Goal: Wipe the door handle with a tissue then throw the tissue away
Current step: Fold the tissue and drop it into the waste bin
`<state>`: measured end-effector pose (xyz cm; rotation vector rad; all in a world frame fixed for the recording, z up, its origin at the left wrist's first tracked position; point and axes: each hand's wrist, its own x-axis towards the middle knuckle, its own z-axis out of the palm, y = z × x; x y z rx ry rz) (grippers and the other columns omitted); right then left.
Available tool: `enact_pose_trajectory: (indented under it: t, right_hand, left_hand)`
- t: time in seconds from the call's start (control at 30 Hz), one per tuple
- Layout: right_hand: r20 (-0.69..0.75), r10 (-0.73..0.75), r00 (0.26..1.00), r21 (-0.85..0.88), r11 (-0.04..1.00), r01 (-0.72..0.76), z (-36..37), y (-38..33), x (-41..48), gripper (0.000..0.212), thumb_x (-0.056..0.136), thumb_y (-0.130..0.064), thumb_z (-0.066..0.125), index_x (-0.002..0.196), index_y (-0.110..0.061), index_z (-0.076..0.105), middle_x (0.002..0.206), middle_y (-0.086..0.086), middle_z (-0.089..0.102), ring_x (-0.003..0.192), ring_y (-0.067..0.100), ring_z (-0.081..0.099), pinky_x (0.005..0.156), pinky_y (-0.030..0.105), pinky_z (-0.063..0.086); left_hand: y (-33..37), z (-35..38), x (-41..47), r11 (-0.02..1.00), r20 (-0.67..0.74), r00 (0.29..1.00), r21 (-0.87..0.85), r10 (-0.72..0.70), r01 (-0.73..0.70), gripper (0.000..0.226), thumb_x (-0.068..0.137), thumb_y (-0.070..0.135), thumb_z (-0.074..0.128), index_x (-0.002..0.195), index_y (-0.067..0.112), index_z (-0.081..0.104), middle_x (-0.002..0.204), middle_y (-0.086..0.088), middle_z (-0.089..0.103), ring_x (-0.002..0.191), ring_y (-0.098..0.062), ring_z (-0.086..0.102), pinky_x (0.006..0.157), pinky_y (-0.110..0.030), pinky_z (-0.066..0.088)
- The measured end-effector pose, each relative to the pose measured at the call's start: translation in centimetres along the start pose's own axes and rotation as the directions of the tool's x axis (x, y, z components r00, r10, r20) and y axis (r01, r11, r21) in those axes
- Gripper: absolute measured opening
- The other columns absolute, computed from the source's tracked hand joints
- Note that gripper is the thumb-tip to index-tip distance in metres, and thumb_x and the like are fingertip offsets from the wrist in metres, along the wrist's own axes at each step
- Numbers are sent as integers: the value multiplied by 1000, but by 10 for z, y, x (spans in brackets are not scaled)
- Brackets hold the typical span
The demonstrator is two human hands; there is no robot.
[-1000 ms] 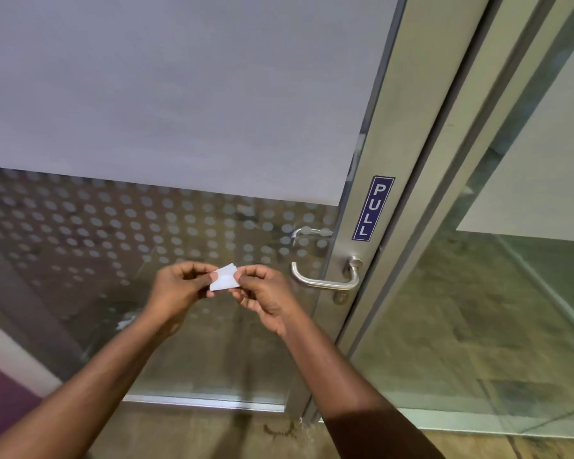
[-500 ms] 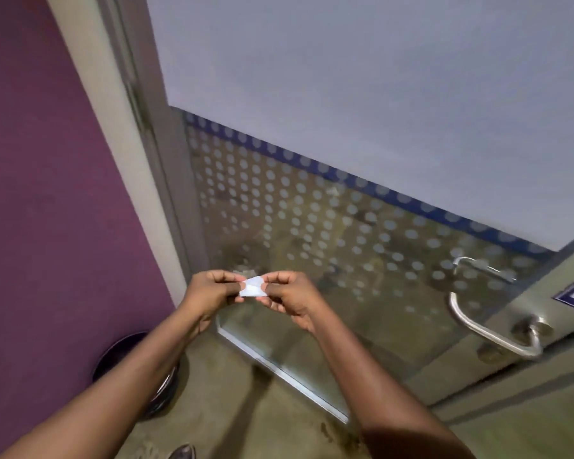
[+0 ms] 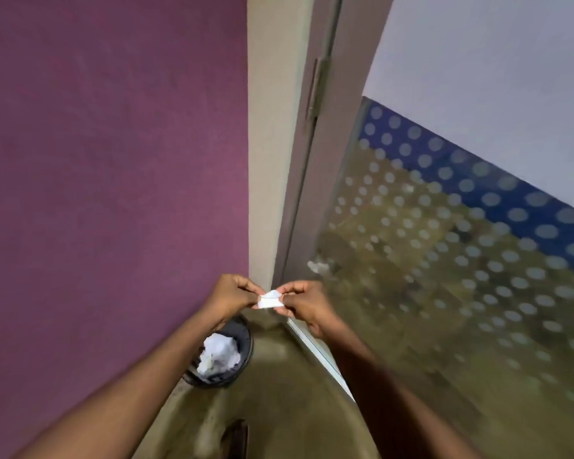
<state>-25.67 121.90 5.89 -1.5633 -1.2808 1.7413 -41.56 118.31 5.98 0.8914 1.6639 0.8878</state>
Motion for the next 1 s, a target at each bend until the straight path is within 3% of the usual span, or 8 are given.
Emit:
enact_pose_trajectory:
  t: [0.1,0.27,0.4,0.53,0.8,0.9,0.97,1.0]
  right_hand:
    - [41,-32,999,-147,988,38,40,5,35,24,75,11,61,67,-9,71,70,13,63,60,20,57,54,27,48]
    - [-21,-116,993,-458,884,94,99,24,86,16,82,1,60,89,-3,74,82,8,69,73,19,64,62,15,46]
    - [19,-149,989,-639,759,126,132,39,117,22,78,2,57,92,-3,73,99,14,73,98,26,65,80,25,44]
    - [52,-111,992,-702,703,115,148,53,142,21,84,-1,57,98,4,71,108,19,71,106,30,62,92,30,40]
    - [108,-31,994,-782,614,104,166,66,174,25,91,-13,54,109,-1,69,119,19,66,112,29,59,93,31,39]
    - [127,-54,990,-765,630,132,170,71,184,25,90,-11,58,110,-2,69,120,17,66,113,28,59,95,30,41]
    - [184,-22,983,-771,617,158,173,74,190,26,87,-10,59,109,-1,69,119,17,67,112,27,60,95,28,41]
    - [187,7,982,-777,613,144,175,74,192,28,86,-13,58,107,1,69,117,19,67,111,28,60,93,29,40]
  left_hand:
    - [-25,-36,29,992,-28,999,118,-41,44,17,73,-12,63,71,1,73,58,-8,66,53,-11,58,54,-21,47]
    - [-69,-88,64,918,-128,986,393,107,-48,13,79,-1,63,84,-3,75,89,-19,73,84,-23,65,74,-25,43]
    - [-101,-114,83,915,-217,974,402,68,26,20,85,-3,55,93,-6,72,103,-23,70,100,-31,63,85,-25,39]
    - [-120,-126,97,876,-160,985,483,68,18,29,92,8,47,95,-10,69,103,-27,67,103,-35,60,93,-37,39]
    - [-134,-132,123,843,-107,993,537,53,13,25,93,2,47,102,-7,69,109,-24,66,108,-30,58,96,-32,35]
    - [-139,-133,132,817,-54,996,575,74,-29,29,95,2,43,109,-7,67,117,-21,65,115,-29,55,100,-31,31]
    - [-140,-132,133,800,-36,993,595,115,-71,26,93,-3,46,107,-9,67,114,-23,66,112,-29,59,98,-32,38]
    - [-142,-132,135,817,-60,990,572,131,-74,22,89,-8,51,100,-11,69,105,-27,69,103,-32,65,89,-33,47]
